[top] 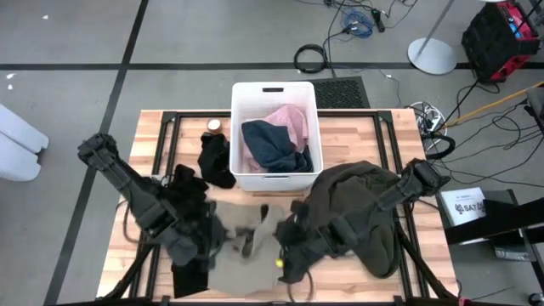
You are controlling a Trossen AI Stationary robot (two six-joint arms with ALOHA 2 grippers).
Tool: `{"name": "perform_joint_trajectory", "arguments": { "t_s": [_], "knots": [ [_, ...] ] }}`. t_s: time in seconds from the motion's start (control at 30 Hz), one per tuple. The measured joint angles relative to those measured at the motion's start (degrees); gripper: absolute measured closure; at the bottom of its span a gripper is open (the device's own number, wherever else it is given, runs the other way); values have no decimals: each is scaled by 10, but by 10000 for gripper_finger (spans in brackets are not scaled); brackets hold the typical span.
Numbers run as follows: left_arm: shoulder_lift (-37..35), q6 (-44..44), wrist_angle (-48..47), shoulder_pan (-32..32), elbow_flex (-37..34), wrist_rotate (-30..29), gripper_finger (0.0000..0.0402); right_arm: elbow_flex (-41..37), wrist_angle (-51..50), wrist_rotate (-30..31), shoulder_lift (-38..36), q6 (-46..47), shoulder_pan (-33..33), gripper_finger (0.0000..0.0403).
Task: Fold laundry
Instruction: Fold the light brown short pants
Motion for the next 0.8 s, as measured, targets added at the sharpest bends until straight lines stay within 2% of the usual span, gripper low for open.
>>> {"name": "perform_joint_trajectory", "arguments": {
  "t_s": [0.1, 0.17, 0.33, 0.53, 0.63, 0.8],
  "knots": [
    [-23, -60, -28, 32, -54, 18, 370, -22, -8, -27, 0, 14, -33, 403],
    [-36, -97, -24, 45, -96, 40, 370, -46, -5, -67, 0, 20, -49, 403],
    [-50, -174, 39, 62, -189, 84, 370, -143, 100, -136, 0, 41, -75, 403],
    [-46, -220, 138, 65, -256, 127, 369, -230, 202, -141, 0, 86, -82, 403],
    [-45, -238, 141, 65, -264, 132, 353, -254, 238, -141, 0, 108, -82, 403],
    [-44, -247, 144, 65, -265, 132, 330, -265, 239, -139, 0, 137, -82, 403]
  ]
}}
